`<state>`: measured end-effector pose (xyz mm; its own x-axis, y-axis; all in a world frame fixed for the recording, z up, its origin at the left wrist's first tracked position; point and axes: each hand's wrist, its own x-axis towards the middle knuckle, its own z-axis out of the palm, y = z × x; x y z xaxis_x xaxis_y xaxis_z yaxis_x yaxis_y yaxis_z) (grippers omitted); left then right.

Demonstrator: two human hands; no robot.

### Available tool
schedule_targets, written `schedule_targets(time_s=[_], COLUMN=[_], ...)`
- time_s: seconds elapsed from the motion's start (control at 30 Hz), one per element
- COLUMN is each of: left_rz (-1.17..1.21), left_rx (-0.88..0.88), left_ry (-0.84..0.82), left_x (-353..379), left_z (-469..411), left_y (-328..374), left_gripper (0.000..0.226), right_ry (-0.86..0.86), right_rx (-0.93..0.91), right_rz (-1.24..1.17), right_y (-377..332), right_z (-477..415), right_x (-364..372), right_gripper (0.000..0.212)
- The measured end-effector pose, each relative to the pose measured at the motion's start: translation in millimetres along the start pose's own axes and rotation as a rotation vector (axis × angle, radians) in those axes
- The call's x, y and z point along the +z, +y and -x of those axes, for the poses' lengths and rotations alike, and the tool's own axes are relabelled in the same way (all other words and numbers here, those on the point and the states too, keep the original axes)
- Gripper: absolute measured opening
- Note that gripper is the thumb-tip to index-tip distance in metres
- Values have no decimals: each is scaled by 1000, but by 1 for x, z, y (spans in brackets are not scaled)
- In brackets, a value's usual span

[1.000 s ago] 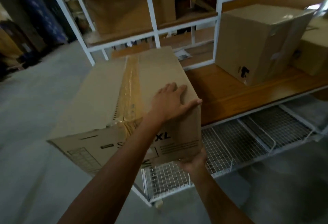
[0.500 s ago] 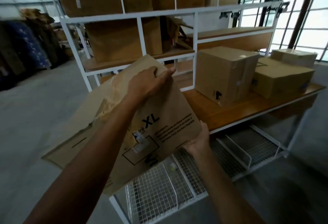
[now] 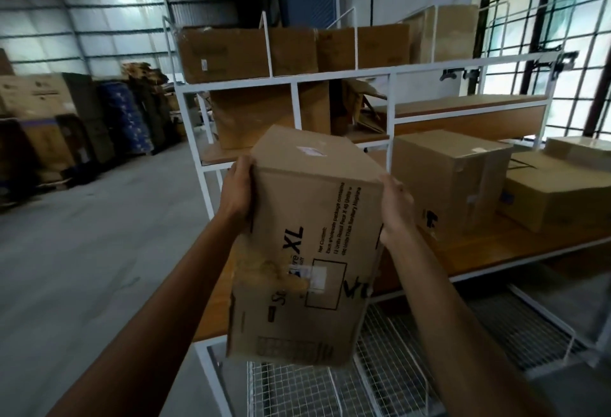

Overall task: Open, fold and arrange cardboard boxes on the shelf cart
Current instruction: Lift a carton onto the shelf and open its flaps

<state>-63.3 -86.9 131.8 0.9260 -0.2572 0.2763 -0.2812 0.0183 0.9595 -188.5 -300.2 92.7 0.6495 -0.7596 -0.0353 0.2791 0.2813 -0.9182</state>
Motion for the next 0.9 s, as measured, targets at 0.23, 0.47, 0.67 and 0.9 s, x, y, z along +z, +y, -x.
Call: schedule_targets(time_s=[0.23, 0.47, 0.67, 0.9], left_rz=[293, 507, 608, -200], left_rx=[-174, -199, -294, -252], left_ry=[7, -37, -86, -60], left_x=[-24, -41, -70, -117], left_z=[23, 21, 23, -4], left_y=[-44, -63, -98, -102], left_gripper=[48, 60, 42, 30], right_ry=[-1, 21, -18, -342], right_rx=[-107, -306, -569, -561], right_rz=[249, 497, 826, 1029], right_y=[13, -23, -24, 25], right_z=[9, 15, 28, 23], right_x=[25, 53, 101, 103], right_gripper=[25, 19, 56, 59])
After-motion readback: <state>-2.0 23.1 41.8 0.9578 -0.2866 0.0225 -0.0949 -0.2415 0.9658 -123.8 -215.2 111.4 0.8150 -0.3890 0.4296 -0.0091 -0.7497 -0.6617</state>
